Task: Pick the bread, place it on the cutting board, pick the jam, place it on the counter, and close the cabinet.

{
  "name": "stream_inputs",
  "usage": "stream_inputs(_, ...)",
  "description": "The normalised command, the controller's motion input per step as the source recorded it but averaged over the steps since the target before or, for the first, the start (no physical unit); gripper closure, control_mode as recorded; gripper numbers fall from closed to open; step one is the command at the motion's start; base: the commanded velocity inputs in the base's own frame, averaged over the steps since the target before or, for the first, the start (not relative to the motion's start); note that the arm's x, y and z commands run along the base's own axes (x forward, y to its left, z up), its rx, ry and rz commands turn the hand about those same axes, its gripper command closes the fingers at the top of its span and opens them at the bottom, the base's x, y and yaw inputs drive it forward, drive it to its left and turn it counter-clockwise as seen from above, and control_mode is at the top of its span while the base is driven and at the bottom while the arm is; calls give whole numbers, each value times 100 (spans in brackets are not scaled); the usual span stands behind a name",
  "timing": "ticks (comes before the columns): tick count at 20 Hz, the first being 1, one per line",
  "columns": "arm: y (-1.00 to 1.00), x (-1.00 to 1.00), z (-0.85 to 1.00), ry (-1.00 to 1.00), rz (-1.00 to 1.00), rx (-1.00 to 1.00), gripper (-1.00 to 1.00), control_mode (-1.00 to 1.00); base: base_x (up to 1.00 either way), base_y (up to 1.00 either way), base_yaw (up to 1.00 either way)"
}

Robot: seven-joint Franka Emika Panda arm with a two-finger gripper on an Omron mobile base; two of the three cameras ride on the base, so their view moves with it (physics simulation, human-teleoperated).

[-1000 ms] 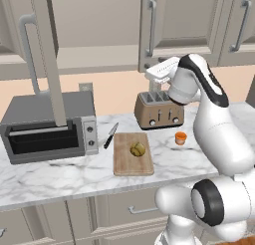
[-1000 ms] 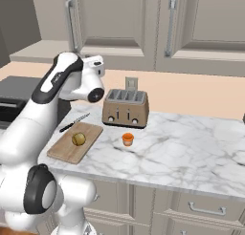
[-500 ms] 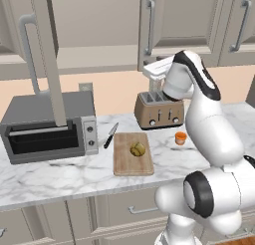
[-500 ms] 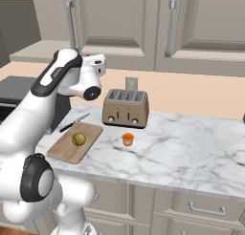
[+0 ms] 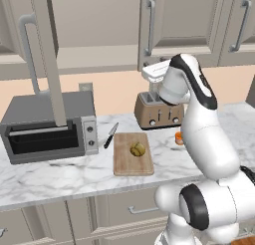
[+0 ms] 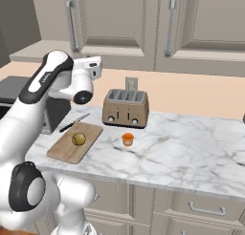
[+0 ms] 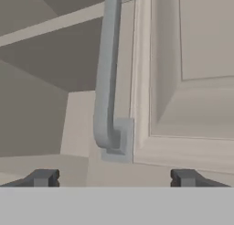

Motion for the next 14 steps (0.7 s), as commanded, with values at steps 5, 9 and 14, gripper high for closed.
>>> stream_inputs(5, 0, -66, 9, 0, -7, 0, -100, -100, 0, 0, 0)
stream_inputs(9, 8, -70, 12, 0, -8, 0, -100, -100, 0, 0, 0)
stream_inputs(14, 16, -67, 17, 0, -9, 0, -100, -100, 0, 0, 0)
